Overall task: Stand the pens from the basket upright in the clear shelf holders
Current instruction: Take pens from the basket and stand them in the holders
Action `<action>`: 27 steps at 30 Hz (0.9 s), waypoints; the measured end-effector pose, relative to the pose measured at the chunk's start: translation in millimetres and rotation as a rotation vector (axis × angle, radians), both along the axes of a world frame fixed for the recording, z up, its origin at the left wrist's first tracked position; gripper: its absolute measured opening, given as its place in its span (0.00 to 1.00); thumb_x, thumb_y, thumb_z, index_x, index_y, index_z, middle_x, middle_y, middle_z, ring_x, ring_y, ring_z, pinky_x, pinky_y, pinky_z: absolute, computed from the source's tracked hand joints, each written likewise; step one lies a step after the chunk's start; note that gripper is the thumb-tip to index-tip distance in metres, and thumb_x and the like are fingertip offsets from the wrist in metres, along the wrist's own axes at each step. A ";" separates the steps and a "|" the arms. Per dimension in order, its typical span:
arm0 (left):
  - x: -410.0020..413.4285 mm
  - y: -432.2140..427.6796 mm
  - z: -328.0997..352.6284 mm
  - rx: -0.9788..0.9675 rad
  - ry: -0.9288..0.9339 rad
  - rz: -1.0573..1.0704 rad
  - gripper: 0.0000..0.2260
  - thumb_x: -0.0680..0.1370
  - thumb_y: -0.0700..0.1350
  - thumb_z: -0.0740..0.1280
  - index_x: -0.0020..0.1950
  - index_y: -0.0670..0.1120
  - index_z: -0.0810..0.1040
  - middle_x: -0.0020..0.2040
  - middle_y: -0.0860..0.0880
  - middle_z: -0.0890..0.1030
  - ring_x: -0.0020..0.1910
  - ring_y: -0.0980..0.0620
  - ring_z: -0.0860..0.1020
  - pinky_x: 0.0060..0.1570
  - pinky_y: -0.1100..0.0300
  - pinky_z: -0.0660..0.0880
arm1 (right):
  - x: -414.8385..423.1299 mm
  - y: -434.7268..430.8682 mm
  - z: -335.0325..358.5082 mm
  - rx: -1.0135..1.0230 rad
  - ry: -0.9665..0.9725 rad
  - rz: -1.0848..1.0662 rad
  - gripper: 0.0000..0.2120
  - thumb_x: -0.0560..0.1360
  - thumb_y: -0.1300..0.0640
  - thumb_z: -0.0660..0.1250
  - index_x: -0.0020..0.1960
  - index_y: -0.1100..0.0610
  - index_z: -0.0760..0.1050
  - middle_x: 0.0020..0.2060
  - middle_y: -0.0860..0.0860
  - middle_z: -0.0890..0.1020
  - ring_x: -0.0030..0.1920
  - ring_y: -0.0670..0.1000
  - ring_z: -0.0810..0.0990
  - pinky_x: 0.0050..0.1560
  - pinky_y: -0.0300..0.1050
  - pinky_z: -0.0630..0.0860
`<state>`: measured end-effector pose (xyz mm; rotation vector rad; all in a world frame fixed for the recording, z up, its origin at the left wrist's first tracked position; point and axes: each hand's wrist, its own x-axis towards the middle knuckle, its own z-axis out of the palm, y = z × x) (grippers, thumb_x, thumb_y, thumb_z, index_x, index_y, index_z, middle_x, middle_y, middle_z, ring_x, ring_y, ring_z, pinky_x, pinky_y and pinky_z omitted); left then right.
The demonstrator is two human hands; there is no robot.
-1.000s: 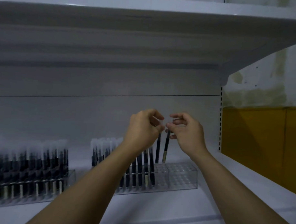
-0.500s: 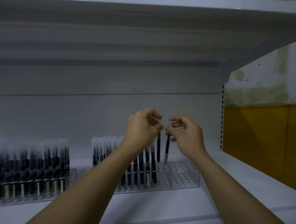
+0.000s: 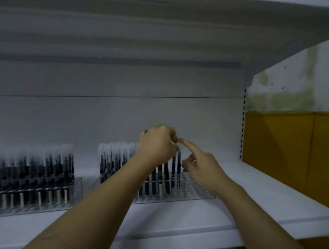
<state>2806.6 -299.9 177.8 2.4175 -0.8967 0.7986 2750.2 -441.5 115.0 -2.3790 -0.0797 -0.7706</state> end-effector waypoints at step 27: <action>-117.8 160.5 -72.2 0.040 -0.187 0.094 0.21 0.77 0.55 0.65 0.70 0.55 0.71 0.65 0.55 0.76 0.65 0.53 0.71 0.67 0.56 0.60 | -102.4 141.8 -9.9 -0.278 -0.031 0.050 0.27 0.76 0.48 0.67 0.73 0.44 0.63 0.67 0.46 0.71 0.65 0.50 0.72 0.65 0.50 0.72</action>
